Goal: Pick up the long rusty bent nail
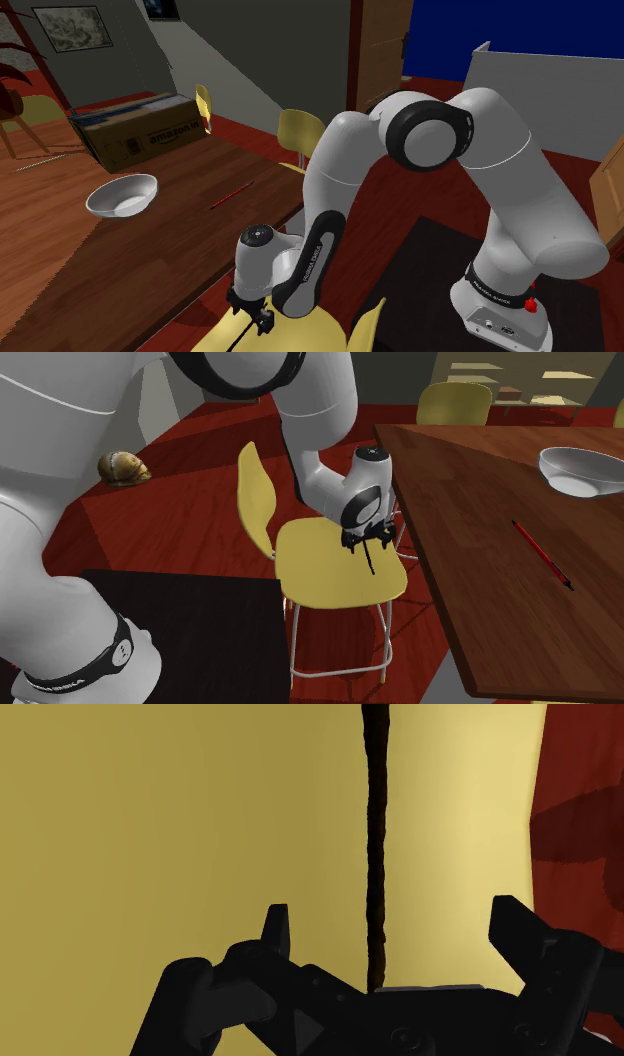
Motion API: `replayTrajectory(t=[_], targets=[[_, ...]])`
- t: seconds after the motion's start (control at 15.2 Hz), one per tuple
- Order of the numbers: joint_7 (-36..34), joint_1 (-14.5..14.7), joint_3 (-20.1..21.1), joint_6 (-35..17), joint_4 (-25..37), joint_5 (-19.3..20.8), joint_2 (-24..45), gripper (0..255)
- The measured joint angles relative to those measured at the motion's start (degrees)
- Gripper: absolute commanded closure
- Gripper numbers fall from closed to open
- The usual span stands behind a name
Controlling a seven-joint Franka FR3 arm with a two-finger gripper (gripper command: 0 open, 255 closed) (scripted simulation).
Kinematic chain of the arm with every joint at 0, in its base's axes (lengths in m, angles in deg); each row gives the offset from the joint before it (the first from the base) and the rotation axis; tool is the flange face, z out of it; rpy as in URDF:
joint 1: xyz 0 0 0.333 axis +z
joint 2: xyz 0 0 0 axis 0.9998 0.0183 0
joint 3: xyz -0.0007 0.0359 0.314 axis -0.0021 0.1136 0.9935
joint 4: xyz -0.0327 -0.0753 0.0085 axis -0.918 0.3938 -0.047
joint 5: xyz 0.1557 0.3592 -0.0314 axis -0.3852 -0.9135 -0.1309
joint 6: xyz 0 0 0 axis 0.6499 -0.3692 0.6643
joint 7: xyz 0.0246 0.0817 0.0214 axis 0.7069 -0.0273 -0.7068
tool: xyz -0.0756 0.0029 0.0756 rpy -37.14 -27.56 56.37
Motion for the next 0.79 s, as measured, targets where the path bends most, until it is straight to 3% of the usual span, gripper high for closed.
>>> replayTrajectory(t=[0.2,0.26,0.79], targets=[[-0.2,0.56,-0.6,-0.91,0.72,0.22,1.58,0],[-0.24,0.64,-0.67,-1.01,0.8,0.24,1.73,255],[-0.31,0.88,-0.42,-0.8,0.74,0.26,1.43,255]])
